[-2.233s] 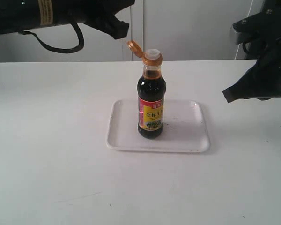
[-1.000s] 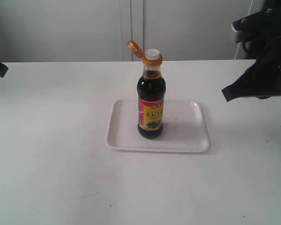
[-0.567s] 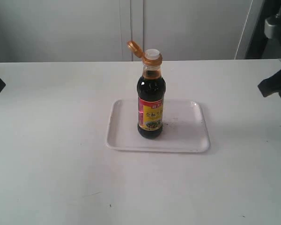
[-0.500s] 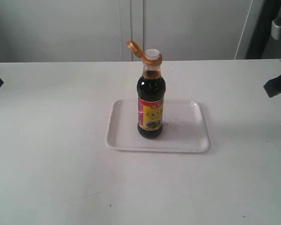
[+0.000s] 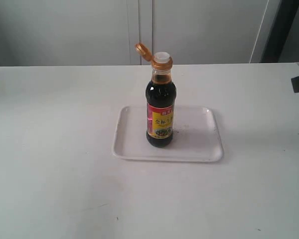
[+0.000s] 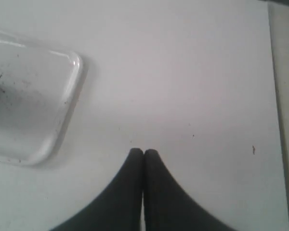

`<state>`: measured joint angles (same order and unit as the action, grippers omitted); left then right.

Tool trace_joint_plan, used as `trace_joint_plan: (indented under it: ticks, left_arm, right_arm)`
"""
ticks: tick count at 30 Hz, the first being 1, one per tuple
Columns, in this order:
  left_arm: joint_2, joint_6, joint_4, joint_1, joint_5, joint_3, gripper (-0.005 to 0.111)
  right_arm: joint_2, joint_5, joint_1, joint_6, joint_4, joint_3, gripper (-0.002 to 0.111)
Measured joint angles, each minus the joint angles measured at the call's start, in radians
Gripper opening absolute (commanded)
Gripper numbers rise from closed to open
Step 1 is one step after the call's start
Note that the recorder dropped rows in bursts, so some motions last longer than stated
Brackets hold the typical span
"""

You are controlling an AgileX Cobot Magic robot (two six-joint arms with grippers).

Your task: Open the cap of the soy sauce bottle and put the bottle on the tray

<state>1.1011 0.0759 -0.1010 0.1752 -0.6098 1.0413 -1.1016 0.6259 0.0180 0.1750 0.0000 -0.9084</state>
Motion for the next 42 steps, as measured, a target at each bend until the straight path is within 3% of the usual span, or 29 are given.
trace_joint_plan:
  ticks: [8, 18, 32, 42]
  left_arm:
    - [-0.135, -0.015, 0.0, 0.0, 0.147, -0.138, 0.0]
    - [-0.3, -0.04, 0.0, 0.0, 0.298, -0.304, 0.0]
    - [-0.503, -0.067, 0.011, 0.0, 0.334, -0.431, 0.0]
    - [-0.591, -0.067, 0.079, 0.0, 0.315, -0.444, 0.0]
  right_arm:
    - [0.142, -0.206, 0.0, 0.0, 0.022, 0.154, 0.0]
    - [0.312, -0.332, 0.005, 0.0, 0.025, 0.281, 0.0]
    - [0.45, -0.396, 0.062, 0.015, 0.025, 0.372, 0.0]
    - [0.46, -0.396, 0.062, 0.015, 0.025, 0.372, 0.0]
